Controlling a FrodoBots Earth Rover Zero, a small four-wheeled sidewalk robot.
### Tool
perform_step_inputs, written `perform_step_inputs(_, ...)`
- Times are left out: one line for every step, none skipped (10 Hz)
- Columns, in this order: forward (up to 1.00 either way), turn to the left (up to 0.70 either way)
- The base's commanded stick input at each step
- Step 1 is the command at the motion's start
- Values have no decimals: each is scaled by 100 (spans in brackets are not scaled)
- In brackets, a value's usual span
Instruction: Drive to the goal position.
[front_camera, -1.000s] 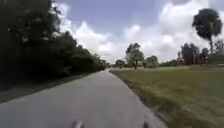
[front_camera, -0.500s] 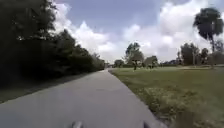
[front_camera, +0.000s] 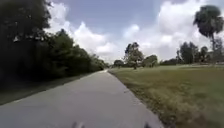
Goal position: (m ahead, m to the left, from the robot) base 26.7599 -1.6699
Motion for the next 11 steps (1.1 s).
perform_step_inputs(85, 0)
perform_step_inputs(85, 0)
perform_step_inputs(85, 0)
perform_step_inputs(85, 0)
perform_step_inputs(85, 0)
perform_step_inputs(85, 0)
perform_step_inputs(85, 0)
perform_step_inputs(85, 0)
perform_step_inputs(85, 0)
perform_step_inputs(85, 0)
perform_step_inputs(85, 0)
